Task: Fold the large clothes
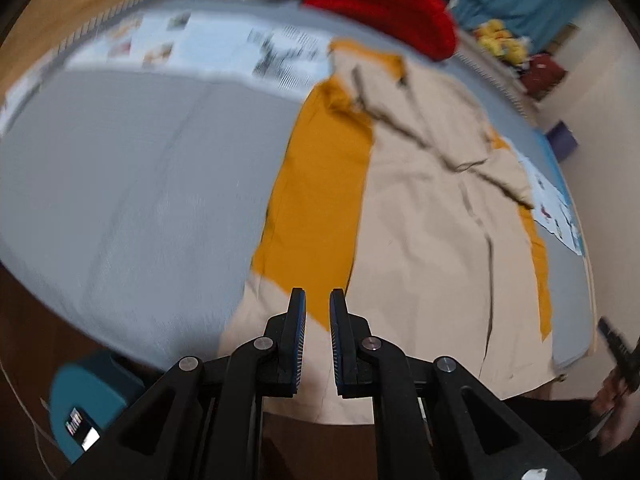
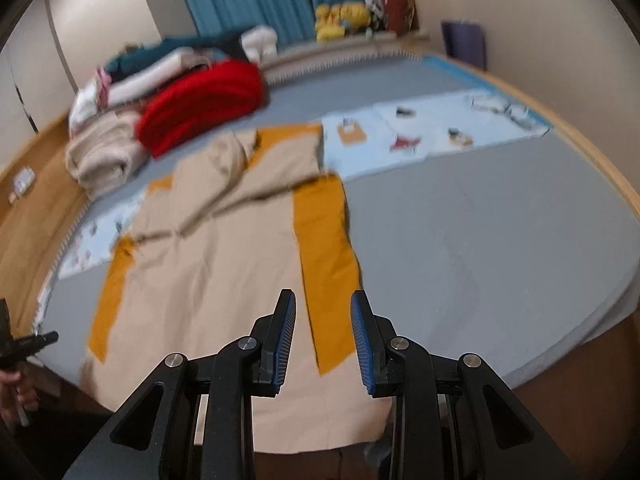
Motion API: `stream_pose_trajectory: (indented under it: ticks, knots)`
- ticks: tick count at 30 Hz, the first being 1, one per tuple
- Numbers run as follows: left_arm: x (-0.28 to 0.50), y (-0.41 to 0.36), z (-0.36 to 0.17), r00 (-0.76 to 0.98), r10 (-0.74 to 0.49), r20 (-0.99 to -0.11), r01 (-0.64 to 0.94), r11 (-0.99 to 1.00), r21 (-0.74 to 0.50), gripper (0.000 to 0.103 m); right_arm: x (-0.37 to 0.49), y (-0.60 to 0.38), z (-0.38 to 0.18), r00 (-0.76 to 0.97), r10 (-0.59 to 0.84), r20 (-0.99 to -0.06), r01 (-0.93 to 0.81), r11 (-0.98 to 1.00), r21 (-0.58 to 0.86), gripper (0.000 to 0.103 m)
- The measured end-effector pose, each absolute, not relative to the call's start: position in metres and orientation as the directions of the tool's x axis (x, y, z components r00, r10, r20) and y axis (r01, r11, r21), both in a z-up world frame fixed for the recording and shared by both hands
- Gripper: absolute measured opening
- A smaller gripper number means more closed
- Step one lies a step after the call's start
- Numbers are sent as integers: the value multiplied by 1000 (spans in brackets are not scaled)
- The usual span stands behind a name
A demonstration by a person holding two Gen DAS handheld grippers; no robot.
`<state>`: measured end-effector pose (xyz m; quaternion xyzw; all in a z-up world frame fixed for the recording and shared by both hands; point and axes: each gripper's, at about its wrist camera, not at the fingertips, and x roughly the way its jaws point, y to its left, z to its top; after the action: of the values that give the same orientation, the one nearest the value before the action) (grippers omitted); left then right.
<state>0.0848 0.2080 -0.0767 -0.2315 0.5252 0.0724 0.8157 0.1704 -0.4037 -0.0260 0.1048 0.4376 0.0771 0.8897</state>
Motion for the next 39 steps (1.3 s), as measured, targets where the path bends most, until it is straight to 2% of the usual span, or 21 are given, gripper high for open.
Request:
stream_pose_trajectory:
  ticks: [3, 6, 13, 21, 28, 29, 31, 33, 35, 39]
  knots:
    - [92, 211, -99, 371, -143, -918, -414, 859, -301, 13, 182, -404, -54, 512, 238, -825, -27, 965, 261, 30]
    - [95, 212, -113, 322, -131, -938, -444, 854, -272, 28, 189, -402, -79, 426, 234, -874, -7, 967, 255, 31]
    - [95, 221, -137, 226, -91, -970, -485, 853, -193, 38, 199, -398, -123, 261, 171, -950, 34, 982, 186, 34]
    - [93, 227, -159, 143, -70, -987, -499, 856, -133, 46, 199, -406, -162, 130, 104, -986, 87, 989, 116, 36]
    - [95, 219, -165, 118, -40, -992, -471, 877, -92, 47, 198, -403, -167, 121, 85, -989, 77, 993, 95, 38]
    - [96, 216, -165, 119, -27, -993, -455, 887, -79, 44, 198, -402, -167, 121, 88, -989, 73, 993, 97, 38]
    - [97, 211, -164, 118, -23, -993, -428, 901, -71, 17, 197, -399, -167, 128, 89, -988, 64, 993, 97, 35]
    - [97, 206, -161, 129, -31, -991, -403, 911, -82, 7, 197, -399, -164, 142, 94, -985, 60, 993, 103, 18]
    - [96, 199, -154, 147, -13, -989, -378, 923, -68, 5, 197, -395, -158, 168, 114, -979, 57, 990, 125, 9]
    - [91, 190, -131, 208, -3, -978, -348, 934, -77, 3, 195, -395, -140, 217, 143, -966, 52, 986, 158, 6]
